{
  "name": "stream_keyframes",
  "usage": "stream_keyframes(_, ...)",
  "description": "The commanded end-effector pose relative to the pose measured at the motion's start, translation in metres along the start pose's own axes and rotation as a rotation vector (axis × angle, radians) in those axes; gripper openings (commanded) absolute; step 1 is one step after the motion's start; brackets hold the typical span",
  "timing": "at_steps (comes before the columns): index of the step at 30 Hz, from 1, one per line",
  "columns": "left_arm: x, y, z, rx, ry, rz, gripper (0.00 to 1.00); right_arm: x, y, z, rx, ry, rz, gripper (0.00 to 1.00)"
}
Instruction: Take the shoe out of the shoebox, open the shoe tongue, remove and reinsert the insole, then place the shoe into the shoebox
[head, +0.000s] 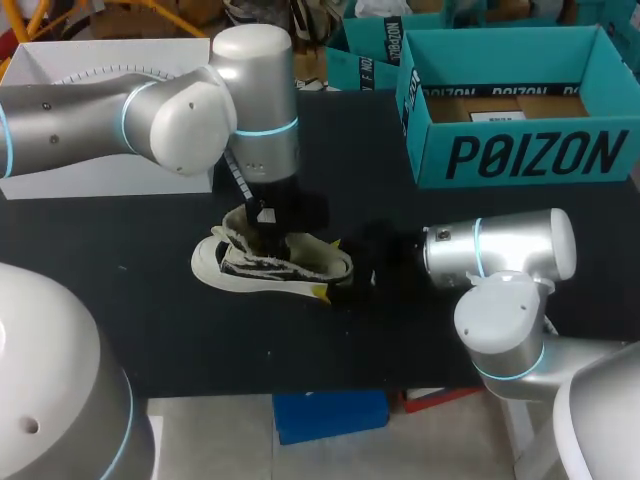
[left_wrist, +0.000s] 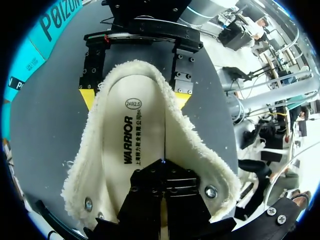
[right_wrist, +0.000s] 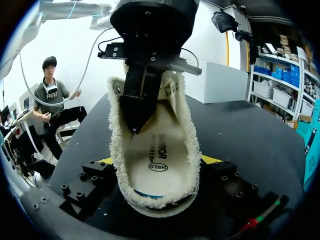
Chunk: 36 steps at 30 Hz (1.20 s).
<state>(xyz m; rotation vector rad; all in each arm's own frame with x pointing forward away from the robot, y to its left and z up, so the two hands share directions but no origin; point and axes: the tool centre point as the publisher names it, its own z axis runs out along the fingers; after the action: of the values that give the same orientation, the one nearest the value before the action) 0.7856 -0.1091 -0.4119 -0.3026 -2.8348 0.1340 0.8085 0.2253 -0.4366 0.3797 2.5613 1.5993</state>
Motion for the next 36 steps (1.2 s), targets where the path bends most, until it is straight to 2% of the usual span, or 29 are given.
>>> stream_keyframes(1,-0.003,0.001,0.011,0.006,0.005,-0.001,0.00,-0.003,-0.010,0.014,-0.007,-0.010,0.001,0.00)
stream_keyframes(14,-0.002,0.002,0.026,0.008,0.019,-0.010,0.00,-0.003,-0.010,0.014,-0.007,-0.010,0.001,0.00)
stream_keyframes(18,-0.002,0.002,0.026,0.004,-0.016,-0.012,0.00,-0.003,-0.010,0.014,-0.007,-0.010,0.001,0.00)
stream_keyframes(19,-0.001,0.001,0.026,-0.002,-0.026,-0.011,0.18,-0.003,-0.010,0.014,-0.007,-0.010,0.001,0.00)
stream_keyframes(20,-0.001,0.001,0.026,-0.004,-0.034,-0.006,0.26,-0.003,-0.010,0.014,-0.007,-0.010,0.001,0.00)
stream_keyframes(22,0.000,0.000,0.028,-0.011,-0.048,-0.007,0.33,-0.003,-0.010,0.014,-0.007,-0.010,0.001,0.00)
stream_keyframes(28,0.000,0.003,0.039,-0.056,-0.092,-0.025,0.33,-0.003,-0.010,0.014,-0.007,-0.010,0.001,0.00)
stream_keyframes(36,-0.001,0.008,0.058,-0.170,-0.210,-0.046,0.33,-0.003,-0.010,0.014,-0.007,-0.010,0.001,0.00)
